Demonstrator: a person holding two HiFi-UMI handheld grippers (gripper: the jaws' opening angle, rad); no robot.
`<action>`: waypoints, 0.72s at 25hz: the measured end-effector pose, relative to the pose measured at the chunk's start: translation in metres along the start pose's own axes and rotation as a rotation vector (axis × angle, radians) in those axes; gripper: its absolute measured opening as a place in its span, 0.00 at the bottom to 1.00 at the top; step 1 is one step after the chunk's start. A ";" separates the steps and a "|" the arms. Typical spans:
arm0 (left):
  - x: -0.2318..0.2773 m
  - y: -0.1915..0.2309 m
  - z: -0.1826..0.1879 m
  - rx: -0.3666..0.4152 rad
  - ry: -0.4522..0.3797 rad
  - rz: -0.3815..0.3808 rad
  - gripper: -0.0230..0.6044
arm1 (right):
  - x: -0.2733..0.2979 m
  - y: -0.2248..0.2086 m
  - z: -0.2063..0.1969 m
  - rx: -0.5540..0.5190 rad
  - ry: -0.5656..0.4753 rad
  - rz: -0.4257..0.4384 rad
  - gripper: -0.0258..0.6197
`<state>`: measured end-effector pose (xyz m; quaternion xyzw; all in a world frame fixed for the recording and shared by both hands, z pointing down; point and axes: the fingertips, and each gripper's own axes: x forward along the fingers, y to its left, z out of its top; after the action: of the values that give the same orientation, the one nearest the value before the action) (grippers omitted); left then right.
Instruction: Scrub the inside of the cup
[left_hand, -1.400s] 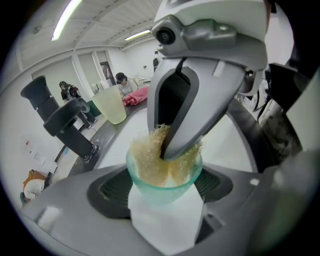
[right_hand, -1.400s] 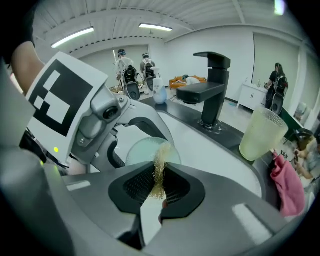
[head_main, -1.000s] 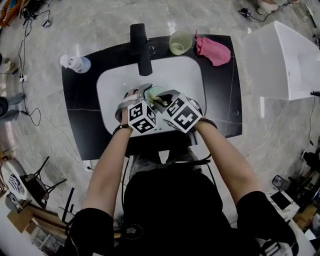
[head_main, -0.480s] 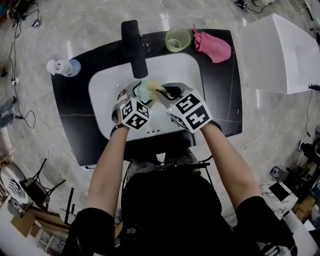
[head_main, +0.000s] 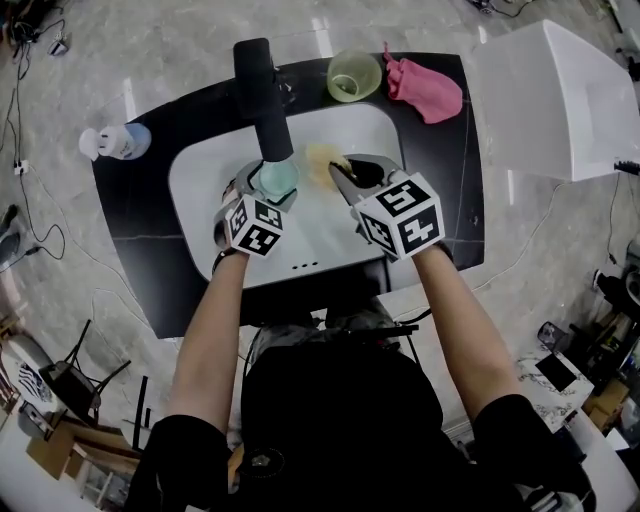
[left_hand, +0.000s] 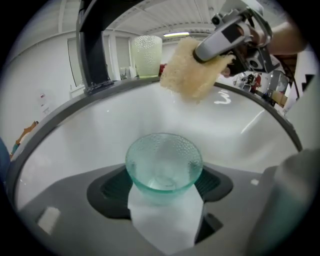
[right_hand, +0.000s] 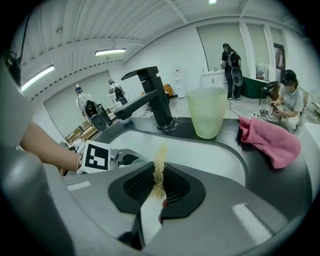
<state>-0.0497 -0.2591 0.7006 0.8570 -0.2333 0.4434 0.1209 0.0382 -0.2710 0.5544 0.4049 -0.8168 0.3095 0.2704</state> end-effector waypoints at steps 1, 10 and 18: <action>0.000 0.000 0.000 -0.004 -0.005 -0.002 0.64 | 0.000 0.000 -0.001 0.004 0.002 0.000 0.10; 0.003 0.000 0.001 -0.051 -0.019 -0.030 0.64 | -0.006 -0.002 -0.007 0.012 0.013 -0.006 0.10; -0.021 0.003 0.004 -0.046 -0.006 0.007 0.66 | -0.016 -0.002 -0.014 0.000 0.009 0.014 0.10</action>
<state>-0.0590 -0.2577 0.6811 0.8546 -0.2466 0.4355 0.1384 0.0514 -0.2536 0.5532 0.3980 -0.8182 0.3133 0.2719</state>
